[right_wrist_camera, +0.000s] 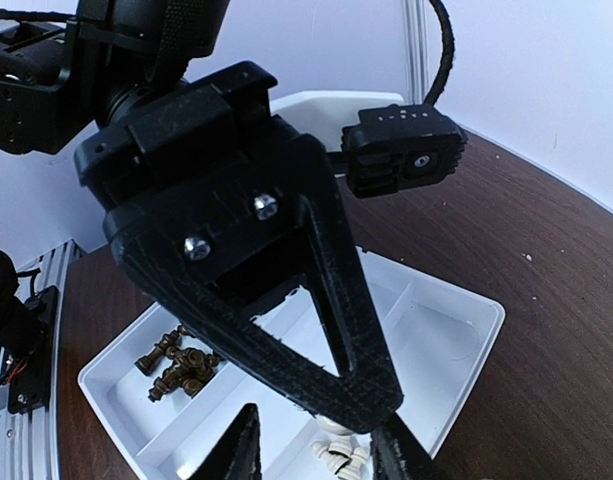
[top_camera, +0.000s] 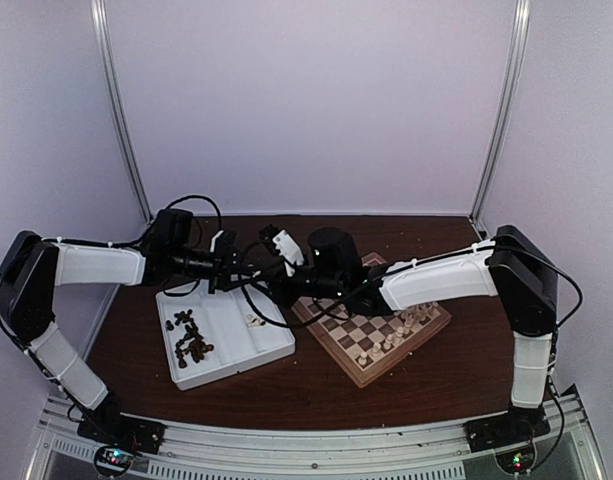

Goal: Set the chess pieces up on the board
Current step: Place the chess piece on the chessboard.

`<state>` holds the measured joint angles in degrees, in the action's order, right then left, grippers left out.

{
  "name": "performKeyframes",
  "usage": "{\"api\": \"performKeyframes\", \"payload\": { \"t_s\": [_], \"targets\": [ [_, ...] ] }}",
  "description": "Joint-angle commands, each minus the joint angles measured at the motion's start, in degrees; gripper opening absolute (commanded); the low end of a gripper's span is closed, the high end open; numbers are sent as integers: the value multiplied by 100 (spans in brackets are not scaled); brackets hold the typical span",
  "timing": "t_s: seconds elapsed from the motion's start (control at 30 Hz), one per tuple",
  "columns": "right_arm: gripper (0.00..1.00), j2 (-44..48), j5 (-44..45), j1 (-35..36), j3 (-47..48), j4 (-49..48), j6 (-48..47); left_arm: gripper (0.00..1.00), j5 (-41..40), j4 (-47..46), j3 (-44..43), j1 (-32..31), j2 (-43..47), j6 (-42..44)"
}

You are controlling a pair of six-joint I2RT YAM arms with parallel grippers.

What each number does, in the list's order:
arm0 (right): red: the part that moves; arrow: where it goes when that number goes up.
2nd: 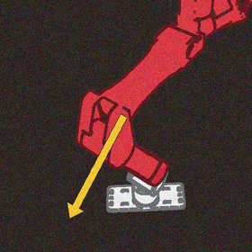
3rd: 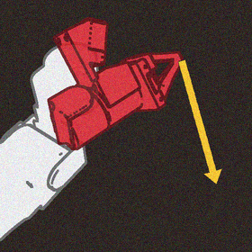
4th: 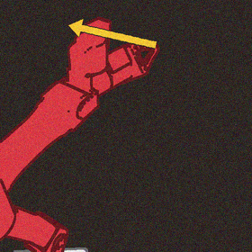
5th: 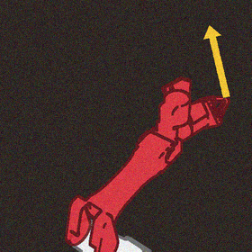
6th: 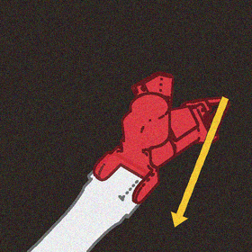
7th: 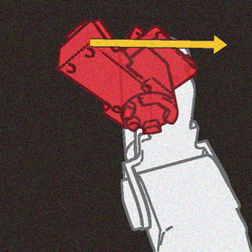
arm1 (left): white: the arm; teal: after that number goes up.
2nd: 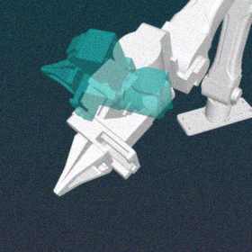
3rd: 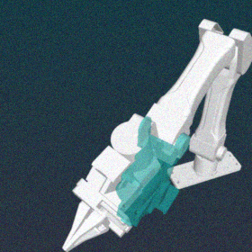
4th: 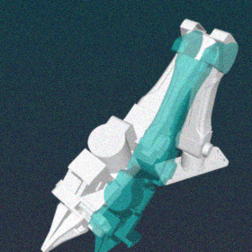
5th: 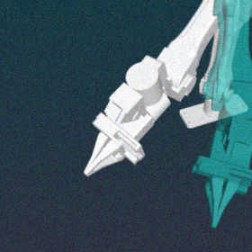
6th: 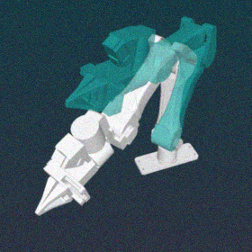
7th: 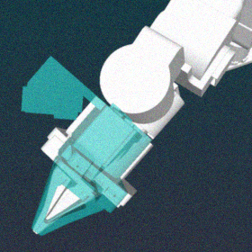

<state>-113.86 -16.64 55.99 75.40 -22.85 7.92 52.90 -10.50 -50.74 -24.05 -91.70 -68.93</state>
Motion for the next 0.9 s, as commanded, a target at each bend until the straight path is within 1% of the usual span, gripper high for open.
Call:
{"api": "performKeyframes", "payload": {
  "t_s": [0.0,0.1,0.2,0.33,0.43,0.53,0.7,0.8,0.87],
  "targets": [
    [34,-124,157,26,232,-260,77,29,192,-522,112,49,143,-197],
    [35,-116,267,26,207,-337,112,29,216,-697,177,59,120,-300],
    [36,-126,432,31,234,-329,137,29,252,-1119,300,59,89,-584],
    [30,-150,514,31,261,-389,203,30,286,-1429,396,59,52,-802],
    [27,-195,515,35,283,-414,251,30,299,-1533,429,59,40,-880],
    [22,-201,542,35,298,-413,270,30,291,-1551,453,59,55,-894],
    [21,-230,566,35,321,-454,271,33,288,-1636,529,59,52,-964],
    [15,-242,568,35,331,-498,279,34,331,-1781,549,59,30,-1071],
    [15,-245,564,35,319,-553,289,34,333,-1794,556,59,35,-1095]
  ]
}}
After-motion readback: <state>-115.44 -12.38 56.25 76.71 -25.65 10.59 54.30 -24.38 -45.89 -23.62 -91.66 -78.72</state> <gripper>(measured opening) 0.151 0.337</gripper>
